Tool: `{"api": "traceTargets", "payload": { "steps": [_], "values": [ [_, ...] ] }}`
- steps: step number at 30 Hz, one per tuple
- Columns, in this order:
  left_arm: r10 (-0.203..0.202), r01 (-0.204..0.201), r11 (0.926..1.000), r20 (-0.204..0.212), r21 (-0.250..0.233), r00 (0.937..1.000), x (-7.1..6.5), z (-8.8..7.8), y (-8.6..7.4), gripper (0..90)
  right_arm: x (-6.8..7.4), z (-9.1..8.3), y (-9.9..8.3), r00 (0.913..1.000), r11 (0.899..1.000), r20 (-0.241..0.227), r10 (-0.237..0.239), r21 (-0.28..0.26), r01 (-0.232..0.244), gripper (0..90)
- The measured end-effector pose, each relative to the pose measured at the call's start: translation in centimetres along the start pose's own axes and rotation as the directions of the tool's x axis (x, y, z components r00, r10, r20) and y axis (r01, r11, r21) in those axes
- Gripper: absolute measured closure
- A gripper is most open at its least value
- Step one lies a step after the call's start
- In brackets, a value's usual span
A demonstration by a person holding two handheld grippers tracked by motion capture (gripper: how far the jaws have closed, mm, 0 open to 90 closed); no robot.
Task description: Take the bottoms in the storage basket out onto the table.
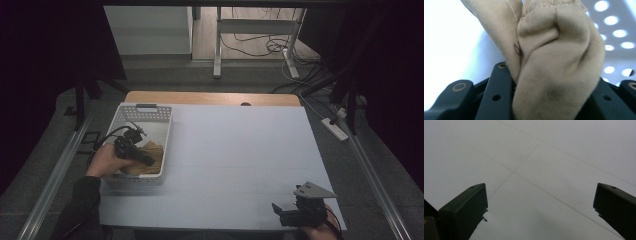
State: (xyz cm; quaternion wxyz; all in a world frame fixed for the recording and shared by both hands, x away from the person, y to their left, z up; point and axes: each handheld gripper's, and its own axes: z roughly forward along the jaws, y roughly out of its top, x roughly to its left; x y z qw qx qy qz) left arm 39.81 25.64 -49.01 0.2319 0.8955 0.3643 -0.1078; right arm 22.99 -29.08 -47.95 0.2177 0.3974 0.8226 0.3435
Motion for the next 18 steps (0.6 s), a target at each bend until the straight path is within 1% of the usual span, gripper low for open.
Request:
{"api": "traceTargets", "payload": {
  "steps": [1,2,6,10,11,13,14,18],
  "values": [
    [0.0,0.0,1.0,-0.004,-0.004,1.0,-0.1,-0.1,0.0,67.2,0.0,0.0,0.0,1.0,1.0,0.0,-0.001,0.0,0.001,0.0],
    [0.003,-0.004,0.9998,-0.023,-0.018,0.9997,-0.3,-0.4,0.0,67.3,0.0,0.0,0.0,1.0,1.0,0.0,-0.001,-0.001,0.001,0.0],
    [-0.003,0.0,0.9984,-0.057,-0.056,0.9984,-0.5,-1.0,-0.2,67.3,0.0,0.0,0.0,1.0,1.0,-0.001,-0.001,-0.002,0.001,0.0],
    [-0.015,0.006,0.9942,-0.081,-0.108,0.9966,-0.6,-1.9,-0.5,67.2,0.0,0.0,0.0,1.0,1.0,-0.002,-0.004,-0.003,0.004,0.0],
    [-0.02,0.007,0.9909,-0.091,-0.135,0.9956,-0.6,-2.4,-0.7,67.2,0.0,0.0,0.0,1.0,1.0,-0.002,-0.004,-0.003,0.004,0.0],
    [-0.025,0.006,0.9859,-0.113,-0.167,0.9933,-0.8,-3.1,-0.9,67.1,0.1,-0.1,0.0,1.0,1.0,-0.001,-0.006,-0.002,0.006,0.0],
    [-0.035,0.009,0.9809,-0.131,-0.194,0.9908,-0.9,-3.6,-1.1,67.1,0.1,-0.1,0.0,1.0,1.0,-0.002,-0.006,-0.003,0.006,0.0],
    [-0.049,0.006,0.966,-0.158,-0.258,0.9862,-1.3,-4.6,-1.5,67.0,0.1,-0.1,0.0,1.0,1.0,0.0,-0.01,-0.002,0.01,0.0]
  ]
}}
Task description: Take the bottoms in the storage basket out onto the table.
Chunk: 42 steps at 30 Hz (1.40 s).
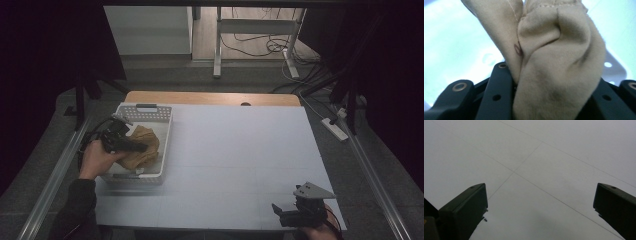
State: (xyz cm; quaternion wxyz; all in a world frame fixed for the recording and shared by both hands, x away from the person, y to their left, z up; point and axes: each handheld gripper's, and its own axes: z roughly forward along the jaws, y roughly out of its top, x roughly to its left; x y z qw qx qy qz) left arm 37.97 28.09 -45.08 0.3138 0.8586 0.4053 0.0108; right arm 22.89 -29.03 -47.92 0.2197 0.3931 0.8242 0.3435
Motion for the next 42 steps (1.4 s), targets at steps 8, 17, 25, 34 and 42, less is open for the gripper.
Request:
{"api": "traceTargets", "payload": {
  "steps": [8,17,25,34,42],
  "values": [
    [0.009,-0.012,0.9975,-0.049,-0.069,0.9988,-0.4,-0.8,0.0,66.9,0.0,0.0,0.0,1.0,1.0,-0.001,-0.003,-0.001,0.003,0.0],
    [0.028,-0.038,0.9917,-0.083,-0.123,0.9961,-1.1,-1.4,0.3,66.9,0.0,0.0,0.0,1.0,1.0,-0.001,-0.004,-0.002,0.004,0.0],
    [0.056,-0.072,0.9838,-0.097,-0.164,0.9937,-2.2,-2.0,0.7,66.7,0.1,0.0,0.0,1.0,1.0,-0.002,-0.005,-0.002,0.005,0.0],
    [0.072,-0.096,0.9715,-0.119,-0.216,0.9903,-3.4,-3.0,1.2,66.7,0.1,0.0,0.0,1.0,1.0,-0.002,-0.007,-0.002,0.007,0.0],
    [0.098,-0.125,0.9625,-0.121,-0.241,0.9878,-4.6,-3.4,1.9,66.6,0.1,0.0,0.0,1.0,1.0,-0.001,-0.008,-0.002,0.008,0.0]
  ]
}}
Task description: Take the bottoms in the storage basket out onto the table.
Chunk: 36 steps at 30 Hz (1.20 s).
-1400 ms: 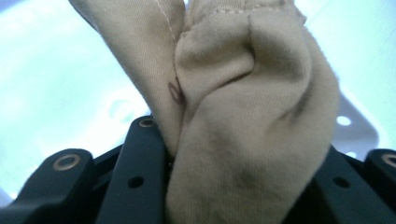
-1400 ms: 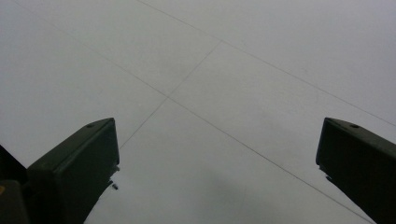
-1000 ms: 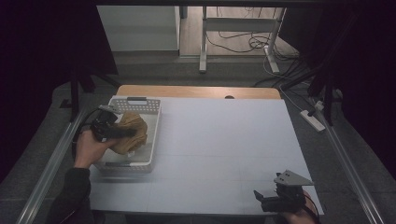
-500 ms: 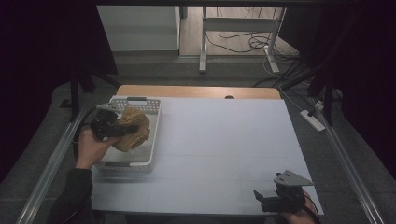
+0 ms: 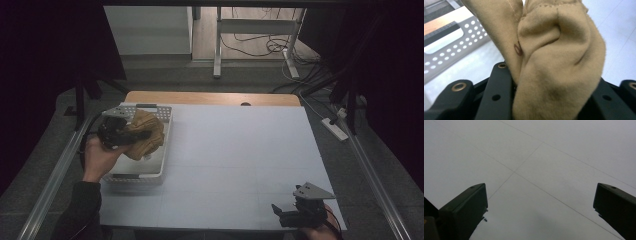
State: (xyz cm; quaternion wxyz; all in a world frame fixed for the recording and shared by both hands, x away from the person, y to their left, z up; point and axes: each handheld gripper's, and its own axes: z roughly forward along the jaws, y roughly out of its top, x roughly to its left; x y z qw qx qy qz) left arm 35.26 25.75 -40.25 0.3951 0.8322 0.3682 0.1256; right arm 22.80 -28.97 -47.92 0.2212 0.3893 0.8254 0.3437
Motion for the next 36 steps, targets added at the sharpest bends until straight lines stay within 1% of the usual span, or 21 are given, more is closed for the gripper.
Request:
{"api": "traceTargets", "payload": {
  "steps": [9,14,21,25,28,36],
  "values": [
    [0.031,-0.031,0.9995,-0.001,-0.012,0.9995,-1.2,0.0,1.0,66.6,-0.1,0.0,0.0,1.0,1.0,-0.001,0.003,-0.004,-0.003,0.0],
    [0.034,-0.034,0.9993,-0.007,-0.011,0.9994,-1.5,0.4,1.5,66.5,0.0,0.0,0.0,1.0,1.0,-0.001,0.003,-0.002,-0.003,0.0],
    [0.065,-0.065,0.9979,-0.009,-0.007,0.9979,-2.5,1.0,2.6,66.5,-0.1,0.0,0.0,1.0,1.0,-0.001,0.004,0.0,-0.004,0.0],
    [0.077,-0.077,0.997,0.0,-0.008,0.997,-3.0,1.4,3.3,66.5,-0.1,0.0,0.0,1.0,1.0,0.0,0.004,0.001,-0.004,0.0],
    [0.08,-0.079,0.9967,0.006,-0.014,0.9968,-3.3,1.6,3.8,66.6,-0.1,0.0,0.0,1.0,1.0,0.0,0.005,0.001,-0.005,0.0],
    [0.085,-0.085,0.9963,0.015,-0.009,0.9963,-3.6,2.3,4.3,66.5,-0.1,0.0,0.0,1.0,1.0,0.001,0.006,0.003,-0.006,0.0]
  ]
}}
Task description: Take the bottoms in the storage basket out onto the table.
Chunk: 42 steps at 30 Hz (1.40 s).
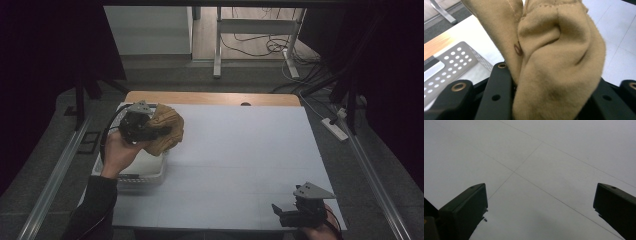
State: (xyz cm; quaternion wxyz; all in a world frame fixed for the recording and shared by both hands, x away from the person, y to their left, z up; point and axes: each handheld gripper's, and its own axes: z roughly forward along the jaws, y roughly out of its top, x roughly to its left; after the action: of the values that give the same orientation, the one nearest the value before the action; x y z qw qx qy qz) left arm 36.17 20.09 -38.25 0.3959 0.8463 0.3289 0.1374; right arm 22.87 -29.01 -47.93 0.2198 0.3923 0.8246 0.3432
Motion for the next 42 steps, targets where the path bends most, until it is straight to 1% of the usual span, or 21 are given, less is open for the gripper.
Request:
{"api": "traceTargets", "payload": {
  "steps": [8,15,21,25,30,37,42],
  "values": [
    [0.014,-0.014,0.9997,0.013,-0.018,0.9998,-0.5,0.4,1.0,66.5,0.0,0.0,0.0,1.0,1.0,0.0,0.0,0.001,0.0,0.0],
    [0.029,-0.028,0.9994,0.027,-0.017,0.9992,-0.9,1.1,1.7,66.5,0.0,0.0,0.0,1.0,1.0,-0.001,-0.001,0.001,0.001,0.0],
    [0.028,-0.027,0.9993,0.033,-0.025,0.999,-1.2,1.9,2.1,66.5,0.0,0.0,0.0,1.0,1.0,-0.001,-0.001,0.001,0.001,0.0],
    [0.029,-0.028,0.9992,0.043,-0.027,0.9987,-1.5,2.4,2.5,66.5,0.0,0.0,0.0,1.0,1.0,-0.002,-0.001,0.002,0.001,0.0],
    [0.046,-0.046,0.9988,0.057,-0.016,0.9973,-2.0,3.3,3.0,66.5,0.0,0.0,0.0,1.0,1.0,-0.003,-0.002,0.001,0.002,0.0],
    [0.06,-0.059,0.9982,0.072,-0.012,0.9956,-2.6,4.6,3.7,66.4,0.0,0.0,0.0,1.0,1.0,-0.004,-0.002,0.001,0.002,0.0],
    [0.069,-0.07,0.9976,0.082,0.001,0.9942,-3.0,5.7,4.0,66.4,0.0,0.0,0.0,1.0,1.0,-0.005,-0.001,0.001,0.001,0.0]
  ]
}}
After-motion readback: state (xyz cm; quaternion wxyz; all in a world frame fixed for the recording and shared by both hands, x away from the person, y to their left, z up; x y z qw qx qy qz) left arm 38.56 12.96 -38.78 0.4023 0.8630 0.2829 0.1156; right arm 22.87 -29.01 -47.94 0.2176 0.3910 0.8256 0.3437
